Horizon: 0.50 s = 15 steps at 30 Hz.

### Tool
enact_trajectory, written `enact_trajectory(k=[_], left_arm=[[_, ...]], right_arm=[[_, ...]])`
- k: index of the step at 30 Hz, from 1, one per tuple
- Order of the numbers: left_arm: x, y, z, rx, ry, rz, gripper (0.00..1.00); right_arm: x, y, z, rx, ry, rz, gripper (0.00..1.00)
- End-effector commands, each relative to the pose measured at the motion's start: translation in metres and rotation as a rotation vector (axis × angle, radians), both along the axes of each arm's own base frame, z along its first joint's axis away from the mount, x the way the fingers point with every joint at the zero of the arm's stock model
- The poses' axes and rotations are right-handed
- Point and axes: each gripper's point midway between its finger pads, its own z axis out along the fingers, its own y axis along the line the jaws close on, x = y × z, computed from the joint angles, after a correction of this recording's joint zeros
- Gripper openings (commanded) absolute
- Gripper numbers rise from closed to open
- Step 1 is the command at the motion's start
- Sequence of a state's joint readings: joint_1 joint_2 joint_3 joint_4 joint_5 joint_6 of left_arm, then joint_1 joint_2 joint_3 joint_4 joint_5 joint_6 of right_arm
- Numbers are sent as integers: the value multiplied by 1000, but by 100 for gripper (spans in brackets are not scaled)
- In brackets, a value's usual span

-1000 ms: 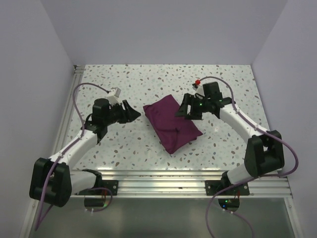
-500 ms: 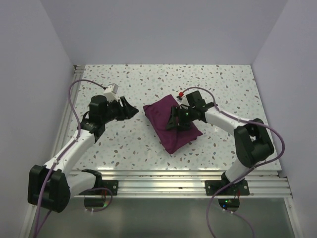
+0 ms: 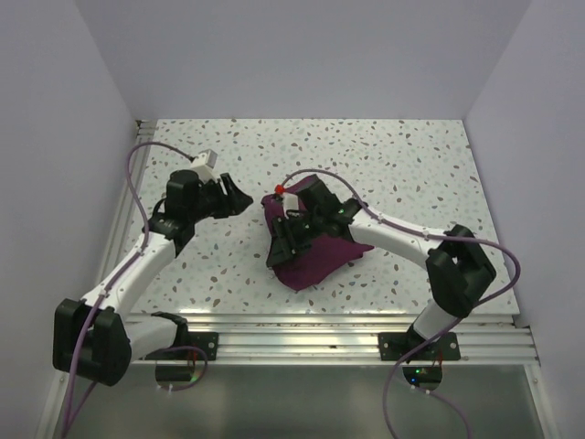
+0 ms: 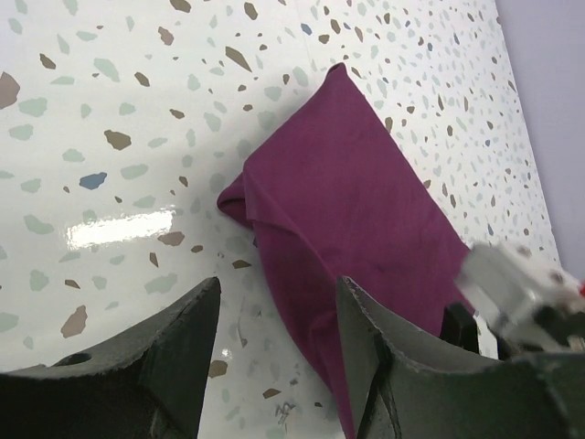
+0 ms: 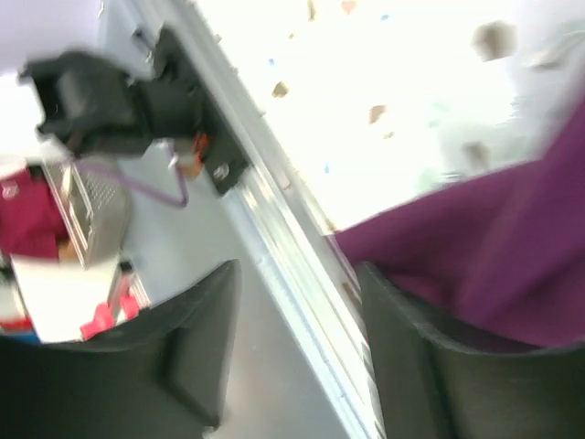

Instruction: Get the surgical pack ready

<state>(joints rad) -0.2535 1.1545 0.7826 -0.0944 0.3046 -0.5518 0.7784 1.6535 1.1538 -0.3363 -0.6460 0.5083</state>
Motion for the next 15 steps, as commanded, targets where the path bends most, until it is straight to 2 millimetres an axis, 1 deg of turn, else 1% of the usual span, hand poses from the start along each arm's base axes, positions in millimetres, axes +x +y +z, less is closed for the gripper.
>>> enact_trajectory(k=[1, 2, 4, 5, 6, 7, 8, 9, 10, 11, 12, 13, 14, 15], left_arm=[[14, 4, 11, 25, -37, 13, 58], [16, 3, 8, 27, -28, 13, 58], [20, 0, 10, 20, -33, 2, 58], [22, -1, 9, 19, -31, -2, 58], [25, -4, 4, 16, -20, -16, 58], [29, -7, 7, 11, -24, -23, 58], [32, -9, 0, 12, -5, -30, 58], [35, -13, 1, -1, -11, -52, 58], [40, -17, 4, -9, -18, -59, 58], [44, -19, -4, -10, 3, -68, 58], [46, -23, -3, -18, 7, -84, 59], [51, -26, 4, -24, -7, -93, 59], [55, -28, -1, -24, 7, -99, 59], [59, -30, 3, -24, -2, -111, 59]], right_arm=[[-27, 2, 24, 45, -15, 113, 64], [-33, 2, 24, 47, -5, 123, 67], [-38, -5, 30, 48, -14, 119, 75], [-33, -9, 32, 31, -48, 85, 76], [-30, -14, 40, 32, -78, 59, 77], [-26, -20, 42, 10, -96, 25, 77], [-17, -27, 43, -12, -112, -34, 77], [-12, -34, 42, -26, -120, -73, 77], [-5, -44, 53, -19, -155, -126, 77], [1, -51, 53, -37, -160, -176, 77], [10, -63, 47, -82, -190, -246, 77], [13, -69, 53, -72, -212, -277, 77], [17, -75, 53, -76, -214, -312, 77], [19, -83, 47, -100, -217, -340, 77]])
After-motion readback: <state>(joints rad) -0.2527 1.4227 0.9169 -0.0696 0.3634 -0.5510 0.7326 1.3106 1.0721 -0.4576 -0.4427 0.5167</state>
